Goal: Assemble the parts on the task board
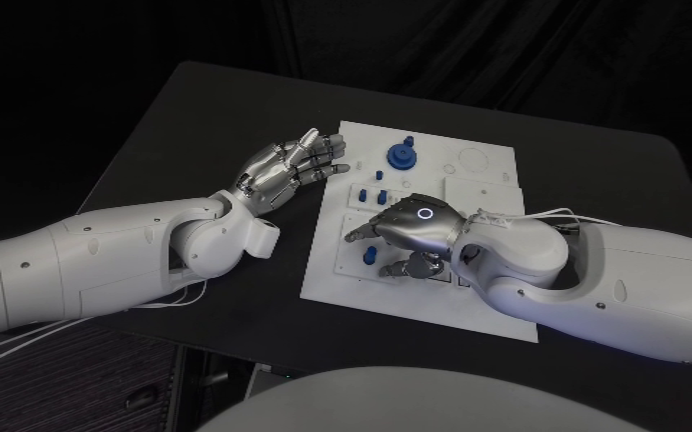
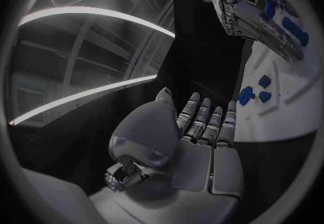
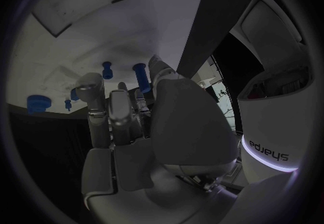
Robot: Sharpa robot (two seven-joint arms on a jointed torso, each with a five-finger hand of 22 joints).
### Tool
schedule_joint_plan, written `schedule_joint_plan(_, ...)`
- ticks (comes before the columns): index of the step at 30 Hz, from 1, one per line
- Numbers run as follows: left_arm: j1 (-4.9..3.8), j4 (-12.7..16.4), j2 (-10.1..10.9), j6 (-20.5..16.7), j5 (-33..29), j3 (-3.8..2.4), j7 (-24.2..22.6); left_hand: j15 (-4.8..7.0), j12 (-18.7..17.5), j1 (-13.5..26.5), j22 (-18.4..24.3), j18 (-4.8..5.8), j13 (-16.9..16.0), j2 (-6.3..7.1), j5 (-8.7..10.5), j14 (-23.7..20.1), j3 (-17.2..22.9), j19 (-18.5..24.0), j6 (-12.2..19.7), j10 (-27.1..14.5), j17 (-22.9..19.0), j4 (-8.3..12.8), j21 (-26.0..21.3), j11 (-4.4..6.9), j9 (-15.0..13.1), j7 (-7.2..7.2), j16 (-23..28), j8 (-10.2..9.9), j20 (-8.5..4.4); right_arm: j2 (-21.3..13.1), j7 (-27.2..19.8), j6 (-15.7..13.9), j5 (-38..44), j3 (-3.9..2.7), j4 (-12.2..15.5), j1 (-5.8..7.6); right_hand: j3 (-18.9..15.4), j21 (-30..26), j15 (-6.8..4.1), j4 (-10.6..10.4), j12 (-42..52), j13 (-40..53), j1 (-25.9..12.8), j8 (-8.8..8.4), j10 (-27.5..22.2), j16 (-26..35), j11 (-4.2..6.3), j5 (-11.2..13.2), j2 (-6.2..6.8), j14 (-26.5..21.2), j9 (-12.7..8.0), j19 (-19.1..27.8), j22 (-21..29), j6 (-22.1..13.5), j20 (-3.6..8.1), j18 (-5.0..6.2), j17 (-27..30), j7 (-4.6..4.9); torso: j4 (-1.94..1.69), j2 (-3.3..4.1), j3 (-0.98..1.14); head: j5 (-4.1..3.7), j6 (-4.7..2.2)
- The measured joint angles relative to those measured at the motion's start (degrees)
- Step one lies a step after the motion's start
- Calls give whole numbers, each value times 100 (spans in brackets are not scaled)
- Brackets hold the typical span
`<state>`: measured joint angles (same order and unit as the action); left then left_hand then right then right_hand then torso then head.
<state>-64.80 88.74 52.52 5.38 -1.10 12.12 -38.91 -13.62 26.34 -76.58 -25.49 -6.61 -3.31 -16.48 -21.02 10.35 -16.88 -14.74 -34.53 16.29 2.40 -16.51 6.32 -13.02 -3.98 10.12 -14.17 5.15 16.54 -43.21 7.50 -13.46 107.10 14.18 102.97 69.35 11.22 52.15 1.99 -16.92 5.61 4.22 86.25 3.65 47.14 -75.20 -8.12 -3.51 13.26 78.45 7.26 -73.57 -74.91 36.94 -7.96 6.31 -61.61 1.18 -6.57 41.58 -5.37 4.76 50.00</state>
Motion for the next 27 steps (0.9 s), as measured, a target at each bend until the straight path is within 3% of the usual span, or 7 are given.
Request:
schedule_joint_plan(8,6,6,30,4,-1,-1,0,0,0,0,0,0,0,0,-13,0,1,7,2,0,0,-1,0,0,0,2,0,0,-7,-502,-123,-500,-328,-20,186,168,-53,82,0,-5,224,30,-92,12,-79,-50,3,24,92,0,-15,-13,0,178,12,0,-87,57,1,-5,5,-32,0)
schedule_joint_plan(12,8,9,58,3,-2,-1,0,0,0,0,0,1,0,0,-24,0,16,7,2,0,0,-16,0,0,0,2,0,0,-7,-911,-240,-880,-729,-37,347,553,131,193,-4,43,575,94,80,193,-23,-118,52,-222,-80,46,60,-102,0,766,7,-1,-158,258,1,-8,8,-79,0)
schedule_joint_plan(17,9,15,71,-4,-2,1,0,0,0,0,-1,0,0,0,-24,0,16,7,2,0,0,-16,0,0,0,2,0,0,-7,-1435,-385,-1251,-1536,-44,556,1016,458,230,9,153,1220,295,380,436,581,-127,120,-1001,-380,63,147,-144,0,1438,-4,-1,-105,611,-7,-14,8,-171,0)
schedule_joint_plan(19,9,16,71,-8,-2,1,-1,0,0,0,-6,0,0,0,-24,0,16,7,2,0,0,-16,0,0,0,2,0,0,-7,-1608,-413,-1314,-1849,-38,633,1119,541,8,-119,223,1731,531,488,490,1091,26,302,-1096,-392,-82,173,-33,1,1629,69,-2,121,666,-11,-14,8,-225,0)
schedule_joint_plan(22,9,17,69,-13,-3,0,-1,0,0,0,-7,1,0,0,-24,0,16,7,2,0,0,-16,0,0,0,2,0,0,-7,-1848,-401,-1337,-2314,-18,692,1217,589,-518,-294,211,3142,1476,422,588,1189,353,522,-1104,-358,-349,225,282,1,2010,245,145,555,597,-11,-14,5,-337,0)
schedule_joint_plan(24,9,19,67,-15,-3,0,-1,0,0,0,-6,0,0,0,-24,0,16,7,2,0,0,-16,0,0,0,2,0,0,-7,-1986,-308,-1264,-2581,-9,701,1253,515,-1008,-325,92,4449,2605,28,588,1077,122,642,-780,-311,-308,306,553,1,2124,289,223,154,538,-11,-12,1,-432,0)
schedule_joint_plan(27,9,30,67,-17,-3,0,-1,0,0,0,-6,0,0,0,-24,0,16,7,2,0,0,-16,0,0,0,2,0,0,-7,-2136,-47,-1050,-2858,-5,700,1259,315,-1112,-294,68,5957,4364,-503,719,1410,-13,566,-520,-348,-277,443,584,1,2234,259,223,-55,509,-3,-10,-7,-573,0)
